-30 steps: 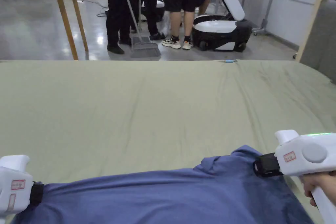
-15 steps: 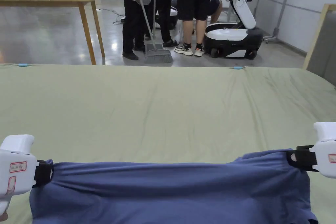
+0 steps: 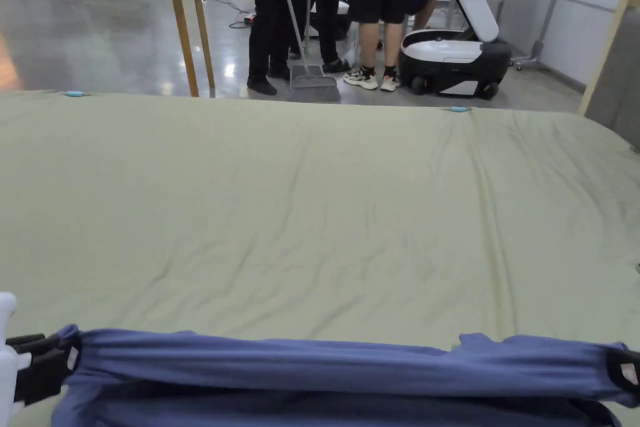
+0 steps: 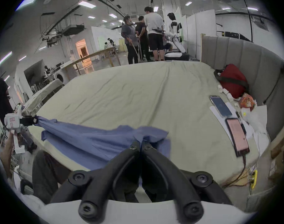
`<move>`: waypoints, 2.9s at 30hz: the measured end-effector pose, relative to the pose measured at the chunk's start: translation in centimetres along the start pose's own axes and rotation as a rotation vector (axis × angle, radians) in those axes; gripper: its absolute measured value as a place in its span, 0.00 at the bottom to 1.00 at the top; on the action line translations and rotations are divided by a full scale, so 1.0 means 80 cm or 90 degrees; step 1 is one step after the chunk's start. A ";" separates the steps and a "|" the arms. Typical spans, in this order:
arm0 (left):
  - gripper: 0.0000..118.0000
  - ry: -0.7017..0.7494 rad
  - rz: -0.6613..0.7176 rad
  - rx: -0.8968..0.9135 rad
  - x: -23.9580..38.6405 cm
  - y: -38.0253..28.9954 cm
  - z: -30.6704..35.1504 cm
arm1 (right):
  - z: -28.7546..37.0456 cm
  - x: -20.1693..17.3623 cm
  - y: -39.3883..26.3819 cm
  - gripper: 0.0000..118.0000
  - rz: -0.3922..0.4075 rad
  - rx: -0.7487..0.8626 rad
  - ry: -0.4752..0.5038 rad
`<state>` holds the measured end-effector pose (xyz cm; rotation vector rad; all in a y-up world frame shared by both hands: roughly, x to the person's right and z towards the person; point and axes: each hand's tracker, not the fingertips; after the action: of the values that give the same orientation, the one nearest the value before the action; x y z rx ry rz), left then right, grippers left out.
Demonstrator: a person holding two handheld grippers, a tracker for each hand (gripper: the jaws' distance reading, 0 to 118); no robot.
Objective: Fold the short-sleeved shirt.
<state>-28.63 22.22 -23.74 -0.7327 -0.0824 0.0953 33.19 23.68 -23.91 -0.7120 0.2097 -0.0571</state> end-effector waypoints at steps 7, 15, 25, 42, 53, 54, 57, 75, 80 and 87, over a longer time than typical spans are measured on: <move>0.02 -0.006 -0.003 -0.042 -0.012 -0.035 -0.015 | -0.023 0.004 -0.036 0.02 -0.015 -0.041 -0.008; 0.92 0.001 0.008 -0.077 -0.004 -0.035 -0.026 | -0.033 0.006 -0.040 0.78 -0.039 -0.070 -0.016; 0.16 0.050 0.030 0.135 0.054 0.016 0.043 | 0.007 -0.066 0.003 0.04 0.007 0.138 -0.079; 0.00 -0.020 0.139 0.232 0.071 0.019 0.096 | 0.014 -0.247 -0.007 0.02 0.095 0.364 -0.121; 0.00 -0.243 0.315 -0.167 -0.143 0.024 -0.019 | -0.003 -0.281 -0.019 0.02 0.111 0.329 -0.101; 0.01 -0.236 0.316 -0.186 -0.146 0.019 -0.029 | -0.006 -0.282 -0.019 0.02 0.115 0.325 -0.102; 0.05 -0.230 0.319 -0.191 -0.163 0.008 -0.054 | -0.011 -0.281 -0.019 0.02 0.118 0.310 -0.105; 0.84 -0.336 0.326 -0.236 -0.134 -0.009 -0.137 | -0.027 -0.260 -0.023 0.02 0.094 0.252 -0.115; 0.08 -0.309 0.320 -0.250 -0.153 -0.003 -0.154 | -0.023 -0.251 -0.025 0.02 0.082 0.248 -0.110; 0.07 -0.307 0.356 -0.229 -0.142 0.010 -0.106 | -0.013 -0.243 -0.022 0.02 0.075 0.257 -0.114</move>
<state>-39.05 15.85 -31.03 -1.0655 -0.3609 0.8095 14.00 24.09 -20.17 -0.2984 0.0644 0.0760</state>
